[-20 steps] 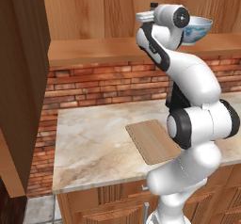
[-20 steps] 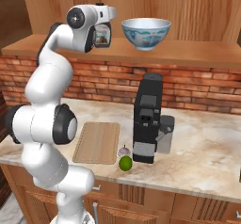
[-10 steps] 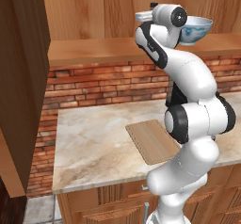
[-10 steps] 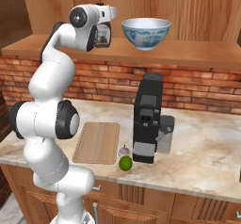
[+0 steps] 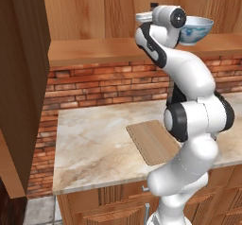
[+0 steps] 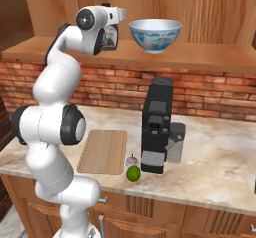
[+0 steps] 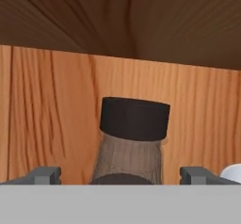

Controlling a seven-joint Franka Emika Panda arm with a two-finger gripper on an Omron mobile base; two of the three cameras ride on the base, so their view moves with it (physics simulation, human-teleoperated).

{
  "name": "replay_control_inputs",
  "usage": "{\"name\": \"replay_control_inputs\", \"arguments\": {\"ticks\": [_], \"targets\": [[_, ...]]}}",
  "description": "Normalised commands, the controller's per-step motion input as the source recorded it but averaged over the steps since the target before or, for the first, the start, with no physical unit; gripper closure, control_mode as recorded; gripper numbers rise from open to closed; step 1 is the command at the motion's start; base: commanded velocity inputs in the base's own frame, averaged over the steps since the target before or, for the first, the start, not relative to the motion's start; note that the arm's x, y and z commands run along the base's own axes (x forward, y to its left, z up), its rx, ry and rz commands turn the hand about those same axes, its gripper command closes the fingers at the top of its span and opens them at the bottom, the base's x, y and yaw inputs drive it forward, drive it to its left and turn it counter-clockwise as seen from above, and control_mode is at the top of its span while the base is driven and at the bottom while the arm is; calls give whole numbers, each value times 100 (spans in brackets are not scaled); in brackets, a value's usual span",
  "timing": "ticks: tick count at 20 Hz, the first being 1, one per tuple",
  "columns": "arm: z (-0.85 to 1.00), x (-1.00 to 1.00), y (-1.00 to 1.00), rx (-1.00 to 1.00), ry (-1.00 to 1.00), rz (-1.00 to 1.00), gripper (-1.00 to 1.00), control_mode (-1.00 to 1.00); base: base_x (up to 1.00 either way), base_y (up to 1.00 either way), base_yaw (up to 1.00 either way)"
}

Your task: Open the cabinet. Place the bowl and condiment on the counter. Then place the lime and garlic on the cutting board.

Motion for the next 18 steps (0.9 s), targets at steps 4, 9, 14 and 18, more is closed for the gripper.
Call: {"name": "replay_control_inputs", "arguments": {"ticks": [4,9,14,18], "targets": [[0,12,0,0,0,0,-100,-100,0,0,0],[0,0,0,0,0,0,-100,-100,0,0,0],[-2,-17,0,0,1,-2,-100,-100,0,0,0],[-15,-19,0,0,7,-2,-100,-100,0,0,0]]}}
